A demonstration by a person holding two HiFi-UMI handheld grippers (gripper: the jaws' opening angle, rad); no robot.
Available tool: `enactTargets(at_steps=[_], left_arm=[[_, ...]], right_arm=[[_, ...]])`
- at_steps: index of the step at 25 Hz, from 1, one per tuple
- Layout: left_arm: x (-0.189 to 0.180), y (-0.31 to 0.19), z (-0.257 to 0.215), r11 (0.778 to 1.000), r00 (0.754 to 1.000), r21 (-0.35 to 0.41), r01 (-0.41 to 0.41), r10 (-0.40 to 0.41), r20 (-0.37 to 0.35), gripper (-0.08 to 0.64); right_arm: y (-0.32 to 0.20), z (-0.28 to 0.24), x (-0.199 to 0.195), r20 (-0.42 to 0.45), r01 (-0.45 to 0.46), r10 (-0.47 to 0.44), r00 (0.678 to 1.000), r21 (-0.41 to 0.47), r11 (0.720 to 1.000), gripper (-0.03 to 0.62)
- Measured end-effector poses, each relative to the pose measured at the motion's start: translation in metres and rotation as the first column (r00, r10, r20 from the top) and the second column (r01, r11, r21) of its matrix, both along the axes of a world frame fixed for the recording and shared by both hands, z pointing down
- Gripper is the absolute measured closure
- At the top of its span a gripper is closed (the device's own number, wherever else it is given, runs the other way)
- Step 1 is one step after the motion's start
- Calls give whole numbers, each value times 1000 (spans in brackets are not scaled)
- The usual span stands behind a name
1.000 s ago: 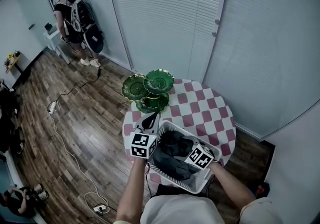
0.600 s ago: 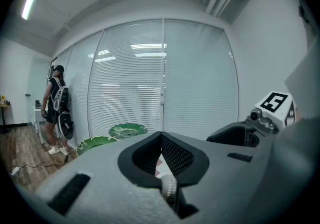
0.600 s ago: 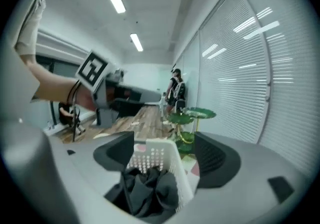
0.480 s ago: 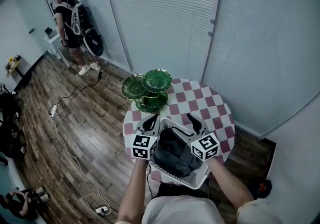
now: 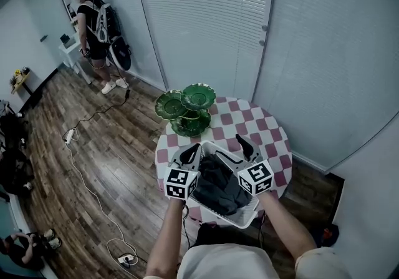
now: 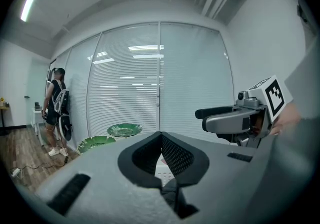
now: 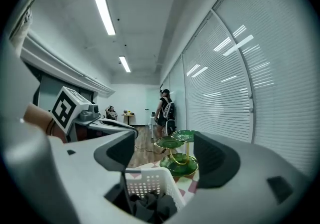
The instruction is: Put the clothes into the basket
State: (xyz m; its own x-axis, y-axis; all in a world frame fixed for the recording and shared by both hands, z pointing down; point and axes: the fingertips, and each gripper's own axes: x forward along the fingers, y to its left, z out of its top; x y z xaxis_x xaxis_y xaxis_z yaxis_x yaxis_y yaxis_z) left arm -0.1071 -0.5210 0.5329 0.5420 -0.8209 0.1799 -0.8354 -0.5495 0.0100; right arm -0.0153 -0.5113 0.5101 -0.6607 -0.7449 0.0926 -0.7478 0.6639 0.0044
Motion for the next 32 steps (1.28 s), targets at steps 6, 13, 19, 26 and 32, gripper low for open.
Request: enactTargets(at_steps=[6,13,19,26,32], left_arm=[[0,33,-1,1000,1000,11,9,-9,8,548],[3,69,0,999,999,11,33,-33,-3,548],[10,90,1,999,999,25,29,-29,12,548],[25,104,8,1000,1000,23,-16,16,8,548],[31,97,21,1000,999,-24,-9,10,53,548]], right_arm=[[25,-1,1,-19,11,-11,1000,6,1000,213],[59,4,12,-13,7,-7,1000,-4,1000,236],[73,8,24,9,-24,24,1000,-10,1000,359],[87,17,28,56,0,5,998,-75,997,551],[90,19,31,-31,1,-1,1000,-30,1000,569]])
